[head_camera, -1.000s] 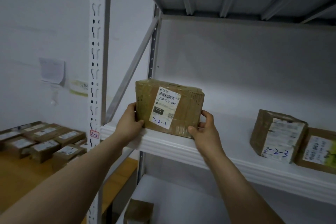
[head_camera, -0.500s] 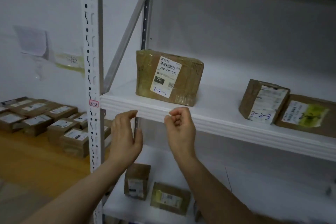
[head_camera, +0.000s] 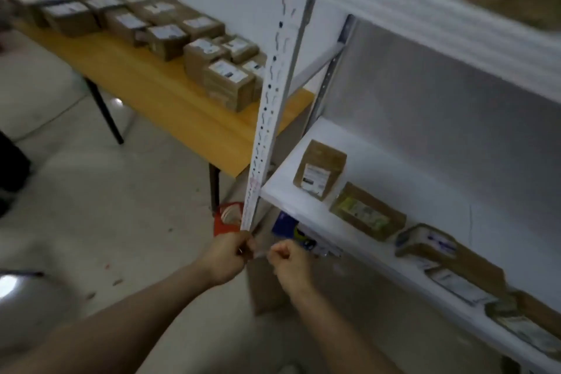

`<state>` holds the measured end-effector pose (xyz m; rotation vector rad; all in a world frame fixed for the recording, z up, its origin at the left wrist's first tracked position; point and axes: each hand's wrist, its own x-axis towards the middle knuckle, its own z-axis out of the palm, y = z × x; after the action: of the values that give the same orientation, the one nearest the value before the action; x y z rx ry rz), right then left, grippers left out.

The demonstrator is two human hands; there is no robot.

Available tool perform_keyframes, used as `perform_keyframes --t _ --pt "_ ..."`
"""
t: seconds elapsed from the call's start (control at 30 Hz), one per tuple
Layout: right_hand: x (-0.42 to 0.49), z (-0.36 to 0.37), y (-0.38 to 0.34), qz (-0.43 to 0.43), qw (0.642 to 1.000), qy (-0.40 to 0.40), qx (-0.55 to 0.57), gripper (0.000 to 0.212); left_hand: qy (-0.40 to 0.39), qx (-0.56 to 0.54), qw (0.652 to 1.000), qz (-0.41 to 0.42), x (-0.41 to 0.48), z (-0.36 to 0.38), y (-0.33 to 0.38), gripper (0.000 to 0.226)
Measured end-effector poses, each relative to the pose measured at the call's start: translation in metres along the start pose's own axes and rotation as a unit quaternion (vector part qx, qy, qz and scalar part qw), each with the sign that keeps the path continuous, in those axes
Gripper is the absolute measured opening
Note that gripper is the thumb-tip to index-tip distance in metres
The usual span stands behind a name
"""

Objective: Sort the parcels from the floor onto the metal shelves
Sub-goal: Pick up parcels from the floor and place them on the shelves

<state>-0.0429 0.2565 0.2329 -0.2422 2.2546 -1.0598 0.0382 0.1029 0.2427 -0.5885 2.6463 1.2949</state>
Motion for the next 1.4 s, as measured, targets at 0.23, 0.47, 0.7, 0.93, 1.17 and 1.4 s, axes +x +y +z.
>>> perform_keyframes --t 0.23,0.47,0.7,0.93,1.17,1.4 --pt "0.075 0.073 0.125 0.169 0.98 -0.092 -0.052 0.032 -0.047 -0.095 0.974 -0.202 0.022 0.083 -0.116 0.021" --pt "0.175 0.106 0.253 0.261 0.963 -0.055 -0.036 0.008 -0.079 -0.223 0.918 -0.32 0.111 0.175 -0.208 0.025" --pt "0.258 0.155 0.398 0.37 0.925 -0.012 0.09 0.018 -0.141 -0.108 0.943 -0.281 0.218 0.301 -0.307 0.048" --pt "0.345 0.206 0.512 0.431 0.867 0.034 0.247 0.048 -0.104 0.017 0.974 -0.199 0.325 0.394 -0.401 0.077" --pt "0.369 0.221 0.532 0.455 0.794 0.037 0.401 0.054 -0.079 -0.202 0.919 -0.33 0.336 0.415 -0.425 0.073" --pt "0.254 0.166 0.444 0.446 0.828 0.069 0.332 0.024 -0.002 -0.372 0.746 -0.552 0.23 0.355 -0.357 0.11"
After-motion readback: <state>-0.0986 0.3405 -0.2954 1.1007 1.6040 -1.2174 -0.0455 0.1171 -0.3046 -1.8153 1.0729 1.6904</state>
